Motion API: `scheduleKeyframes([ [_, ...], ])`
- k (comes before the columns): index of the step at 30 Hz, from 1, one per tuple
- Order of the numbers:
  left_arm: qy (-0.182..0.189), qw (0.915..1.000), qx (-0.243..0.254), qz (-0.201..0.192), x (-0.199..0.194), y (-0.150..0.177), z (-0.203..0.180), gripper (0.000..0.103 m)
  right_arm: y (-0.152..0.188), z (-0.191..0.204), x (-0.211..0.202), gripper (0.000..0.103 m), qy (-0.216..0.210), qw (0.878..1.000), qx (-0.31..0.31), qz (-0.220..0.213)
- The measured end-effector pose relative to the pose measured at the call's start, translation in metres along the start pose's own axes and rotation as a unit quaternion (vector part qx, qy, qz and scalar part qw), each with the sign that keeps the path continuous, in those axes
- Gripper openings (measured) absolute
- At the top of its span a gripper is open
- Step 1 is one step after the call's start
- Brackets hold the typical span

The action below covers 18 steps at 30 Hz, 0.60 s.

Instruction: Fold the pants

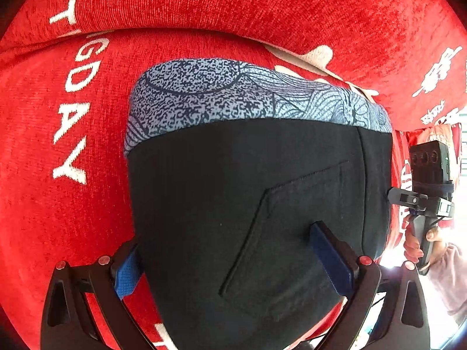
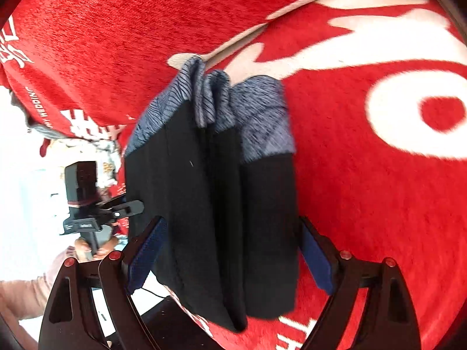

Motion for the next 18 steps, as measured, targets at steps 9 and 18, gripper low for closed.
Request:
scheduleKeyframes([
  [9,-0.009,0.9996,-0.012,-0.024,0.005,-0.001,-0.017,0.083,-0.003,0.0,0.001,0.056,0.014,0.999,0.037,-0.017],
  [18,0.011,0.9989,0.013,-0.044,-0.04,0.012,-0.028,0.056,0.009,0.036,-0.029,0.044,-0.024,0.997,0.063,-0.044],
])
Point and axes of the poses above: each gripper's, at about its wrist camera, not at the fingertips, and x roughly the way its jaws point, z to its left, y to its underside, the point moved 7 cm from there along x, roughly the way its jaws point, and after that the axes turned 11 degrees about -z, right-handed, at the moved point
